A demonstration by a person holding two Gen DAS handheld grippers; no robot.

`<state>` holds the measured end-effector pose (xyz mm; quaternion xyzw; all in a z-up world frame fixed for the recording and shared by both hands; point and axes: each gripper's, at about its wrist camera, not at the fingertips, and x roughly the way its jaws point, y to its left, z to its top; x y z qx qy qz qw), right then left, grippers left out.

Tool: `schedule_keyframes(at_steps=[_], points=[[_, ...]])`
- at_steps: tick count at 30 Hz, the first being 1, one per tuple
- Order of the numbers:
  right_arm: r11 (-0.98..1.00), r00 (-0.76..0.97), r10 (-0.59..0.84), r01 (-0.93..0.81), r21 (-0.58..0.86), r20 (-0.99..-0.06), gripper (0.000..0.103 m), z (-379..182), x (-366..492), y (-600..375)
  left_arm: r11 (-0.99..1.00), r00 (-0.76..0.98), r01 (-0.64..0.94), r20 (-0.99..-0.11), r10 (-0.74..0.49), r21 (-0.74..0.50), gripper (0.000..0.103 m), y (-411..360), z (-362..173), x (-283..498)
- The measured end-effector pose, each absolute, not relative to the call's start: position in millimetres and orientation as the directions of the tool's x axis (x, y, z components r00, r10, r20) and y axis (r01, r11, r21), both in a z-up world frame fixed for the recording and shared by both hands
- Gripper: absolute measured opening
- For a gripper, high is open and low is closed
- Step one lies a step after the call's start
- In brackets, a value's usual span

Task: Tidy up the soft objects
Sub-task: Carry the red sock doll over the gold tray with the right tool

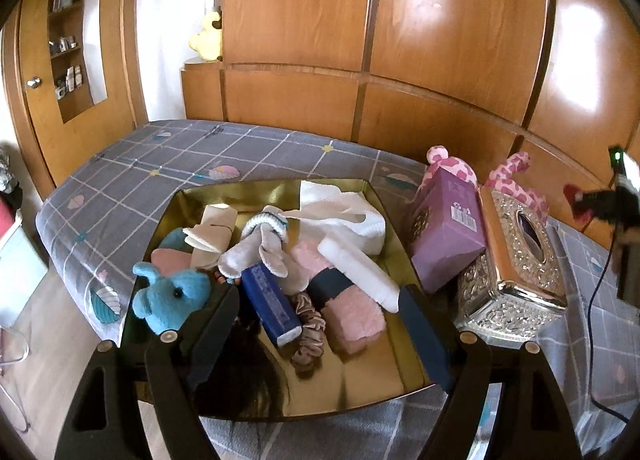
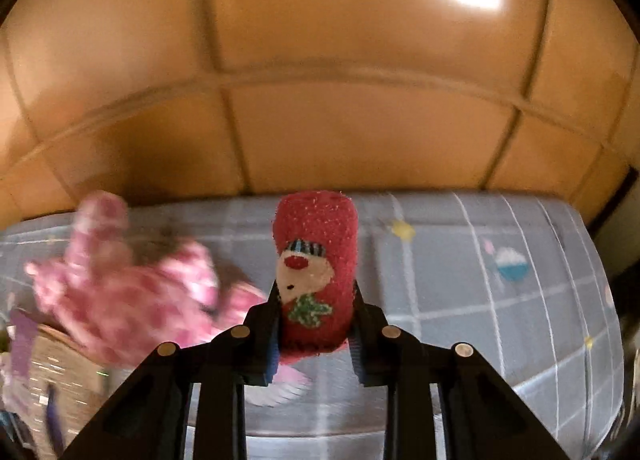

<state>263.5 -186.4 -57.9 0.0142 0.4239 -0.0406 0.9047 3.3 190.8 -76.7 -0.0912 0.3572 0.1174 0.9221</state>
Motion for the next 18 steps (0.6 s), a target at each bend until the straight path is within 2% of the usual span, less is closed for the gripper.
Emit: schedule_keyframes(at_steps=[6, 10, 13, 18], points=[[0.998, 0.716, 0.062, -0.059, 0.029, -0.696, 0.026, -22.4, 251.6, -131.9, 0.954, 0.71, -0.283, -0.689, 0.143, -0.094, 0.084, 193.5, -81.8, 0.1], [0.975, 0.736, 0.188, -0.217, 0.037, -0.65, 0.026, -2.6, 230.8, -82.7, 0.948, 0.705, -0.3, -0.694, 0.146, -0.106, 0.084, 198.4, -84.7, -4.0], [0.931, 0.704, 0.306, -0.363, 0.045, -0.641, 0.026, 3.0, 209.1, -36.4, 0.939, 0.703, -0.326, -0.693, 0.162, -0.111, 0.084, 208.5, -85.3, -10.7], [0.814, 0.558, 0.473, -0.573, 0.096, -0.681, 0.026, -20.3, 172.5, 44.2, 0.899, 0.694, -0.416, -0.687, 0.217, -0.137, 0.084, 242.8, -83.0, -26.9]])
